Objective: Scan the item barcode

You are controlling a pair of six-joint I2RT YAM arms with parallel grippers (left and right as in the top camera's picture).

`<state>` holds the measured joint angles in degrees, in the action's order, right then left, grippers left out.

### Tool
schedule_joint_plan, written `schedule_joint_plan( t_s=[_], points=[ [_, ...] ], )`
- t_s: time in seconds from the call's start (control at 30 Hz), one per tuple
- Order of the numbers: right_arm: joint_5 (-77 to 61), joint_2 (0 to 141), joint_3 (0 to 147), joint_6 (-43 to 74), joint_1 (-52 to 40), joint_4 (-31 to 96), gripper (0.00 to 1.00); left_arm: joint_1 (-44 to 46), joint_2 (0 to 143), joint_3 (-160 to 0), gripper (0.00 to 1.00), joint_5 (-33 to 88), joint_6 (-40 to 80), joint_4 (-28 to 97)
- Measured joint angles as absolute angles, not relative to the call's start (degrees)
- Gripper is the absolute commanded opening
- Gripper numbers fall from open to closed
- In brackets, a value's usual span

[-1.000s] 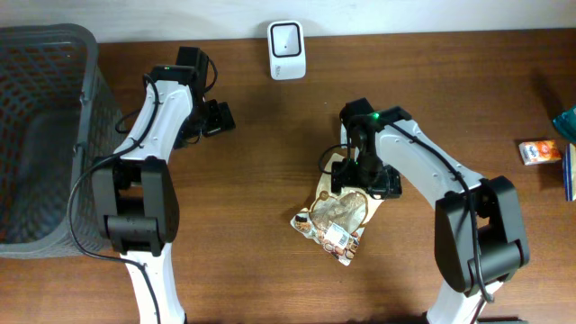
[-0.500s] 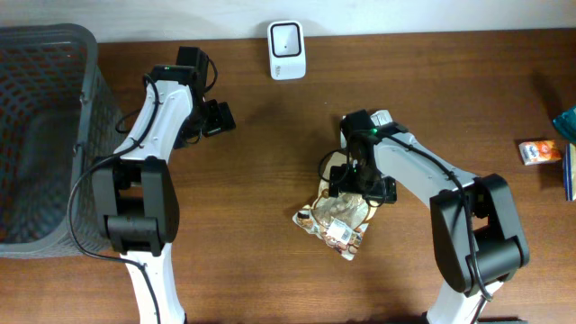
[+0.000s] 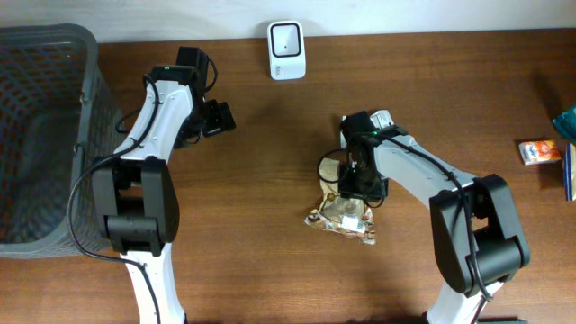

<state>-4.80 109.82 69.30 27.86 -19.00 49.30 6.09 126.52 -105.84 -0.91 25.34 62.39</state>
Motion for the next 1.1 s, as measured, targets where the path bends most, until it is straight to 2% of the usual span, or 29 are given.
schedule_joint_plan(
  t_s=[0.3, 0.37, 0.5, 0.57, 0.7, 0.83, 1.0, 1.1],
  points=[
    [-4.3, 110.5, 77.9, 27.9, -19.0, 59.7, 0.31, 6.1, 126.5, -105.8, 0.99, -0.9, 25.3, 62.4],
    [-4.3, 110.6, 80.7, 27.7, -19.0, 62.2, 0.25, 6.1, 126.5, -105.8, 0.99, -0.9, 25.3, 62.4],
    [-3.8, 110.6, 86.1, 26.5, -19.0, 66.0, 0.25, 6.1, 126.5, -105.8, 0.99, -0.9, 25.3, 62.4],
    [-3.1, 110.6, 88.5, 26.0, -19.0, 67.2, 0.36, 6.1, 126.5, -105.8, 0.99, -0.9, 25.3, 62.4],
    [-3.1, 110.6, 89.9, 23.9, -19.0, 69.0, 0.67, 6.1, 126.5, -105.8, 0.99, -0.9, 25.3, 62.4],
    [-8.4, 110.6, 89.9, 16.0, -19.7, 74.6, 0.97, 6.1, 126.5, -105.8, 0.99, -0.9, 25.3, 62.4],
    [-8.5, 110.6, 89.9, 8.4, -27.5, 76.3, 0.99, 6.1, 126.5, -105.8, 0.99, -0.9, 25.3, 62.4],
    [-2.5, 110.7, 88.8, 6.6, -34.9, 73.8, 0.99, 6.1, 126.5, -105.8, 0.99, -0.9, 25.3, 62.4]
  ],
)
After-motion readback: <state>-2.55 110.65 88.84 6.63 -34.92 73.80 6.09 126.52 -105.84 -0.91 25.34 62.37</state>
